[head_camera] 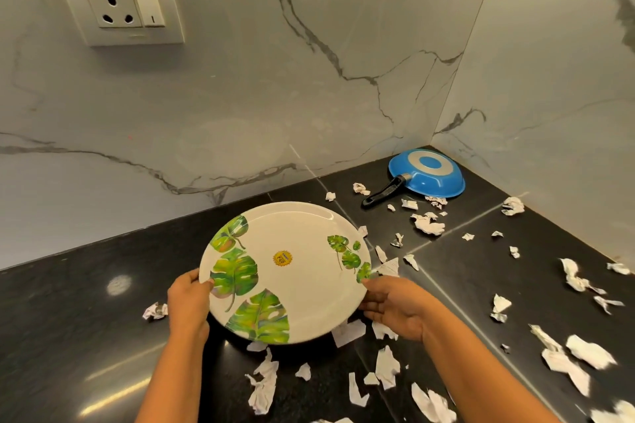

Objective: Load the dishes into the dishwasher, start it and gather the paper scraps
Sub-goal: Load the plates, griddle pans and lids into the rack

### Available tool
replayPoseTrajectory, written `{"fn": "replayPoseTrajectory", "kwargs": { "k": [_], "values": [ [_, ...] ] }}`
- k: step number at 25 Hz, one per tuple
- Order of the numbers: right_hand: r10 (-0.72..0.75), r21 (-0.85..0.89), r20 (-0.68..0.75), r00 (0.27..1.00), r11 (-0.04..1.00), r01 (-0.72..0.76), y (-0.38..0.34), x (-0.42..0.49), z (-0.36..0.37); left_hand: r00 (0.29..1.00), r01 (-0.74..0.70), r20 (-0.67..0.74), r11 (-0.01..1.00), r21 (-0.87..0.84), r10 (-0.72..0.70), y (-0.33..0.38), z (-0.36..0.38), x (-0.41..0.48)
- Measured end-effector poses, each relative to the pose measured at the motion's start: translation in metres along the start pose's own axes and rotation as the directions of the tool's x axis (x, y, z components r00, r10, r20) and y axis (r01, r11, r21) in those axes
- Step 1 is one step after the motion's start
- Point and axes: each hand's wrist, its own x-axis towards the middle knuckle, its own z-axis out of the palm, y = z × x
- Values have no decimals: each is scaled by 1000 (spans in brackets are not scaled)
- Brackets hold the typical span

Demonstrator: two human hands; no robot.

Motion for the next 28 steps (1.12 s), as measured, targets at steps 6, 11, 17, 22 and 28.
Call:
{"fn": "replayPoseTrajectory", "kwargs": {
  "k": [6, 11, 17, 22, 28],
  "values": [
    [-57, 225, -149, 987, 970, 90, 31, -48, -44, 983, 15, 181, 995, -103, 4, 12, 29, -47],
    [-88, 275, -357, 930, 942, 195, 60, -76, -87, 923, 23, 384, 999, -34, -8, 11, 72, -87],
    [-127, 333, -476, 870, 890, 312, 93, -137, -133, 809, 11, 585, 997, 78, -54, -5, 119, -130],
    [-108, 380, -558, 823, 848, 370, 134, -189, -160, 687, -36, 724, 992, 122, -64, -13, 145, -172],
    [-47, 457, -657, 752, 769, 447, 192, -260, -175, 515, -87, 853, 985, 149, -83, -30, 154, -241]
  ]
}}
